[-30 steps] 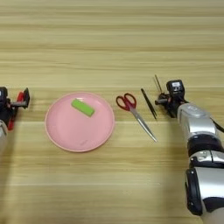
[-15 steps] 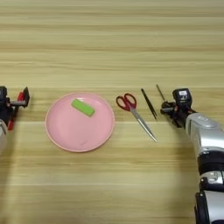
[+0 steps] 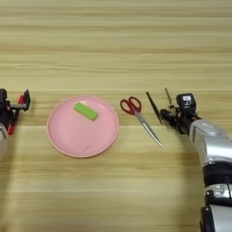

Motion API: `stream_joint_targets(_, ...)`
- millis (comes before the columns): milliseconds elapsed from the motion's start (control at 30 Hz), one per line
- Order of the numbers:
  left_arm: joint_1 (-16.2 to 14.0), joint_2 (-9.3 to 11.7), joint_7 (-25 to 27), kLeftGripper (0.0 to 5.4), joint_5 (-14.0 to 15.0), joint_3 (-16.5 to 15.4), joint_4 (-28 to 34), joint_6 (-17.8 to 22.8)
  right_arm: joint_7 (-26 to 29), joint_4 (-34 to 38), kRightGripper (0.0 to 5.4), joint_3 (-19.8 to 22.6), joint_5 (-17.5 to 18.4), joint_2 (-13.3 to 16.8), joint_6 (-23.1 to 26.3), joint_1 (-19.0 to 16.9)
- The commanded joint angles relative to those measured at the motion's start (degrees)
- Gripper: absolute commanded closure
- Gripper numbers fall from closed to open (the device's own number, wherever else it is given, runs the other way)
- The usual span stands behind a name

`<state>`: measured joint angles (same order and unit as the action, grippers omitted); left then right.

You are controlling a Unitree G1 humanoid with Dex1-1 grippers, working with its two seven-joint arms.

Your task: Move the objects on the table

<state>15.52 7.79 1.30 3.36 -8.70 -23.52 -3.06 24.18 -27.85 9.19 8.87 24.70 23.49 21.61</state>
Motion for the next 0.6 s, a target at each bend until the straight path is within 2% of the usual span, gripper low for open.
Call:
stream_joint_targets(33, 0.5, 0.2, -0.1, 0.00, 0.0, 0.0, 0.1, 0.2, -1.0, 1.0, 2.09, 0.3, 0.0, -0.3, 0.2, -0.5)
stream_joint_targets(600, 0.7, 0.2, 0.1, 0.00, 0.0, 0.1, -0.5, 0.0, -5.4, 1.2, 0.39, 1.2, 0.2, -1.7, -7.1, 0.7)
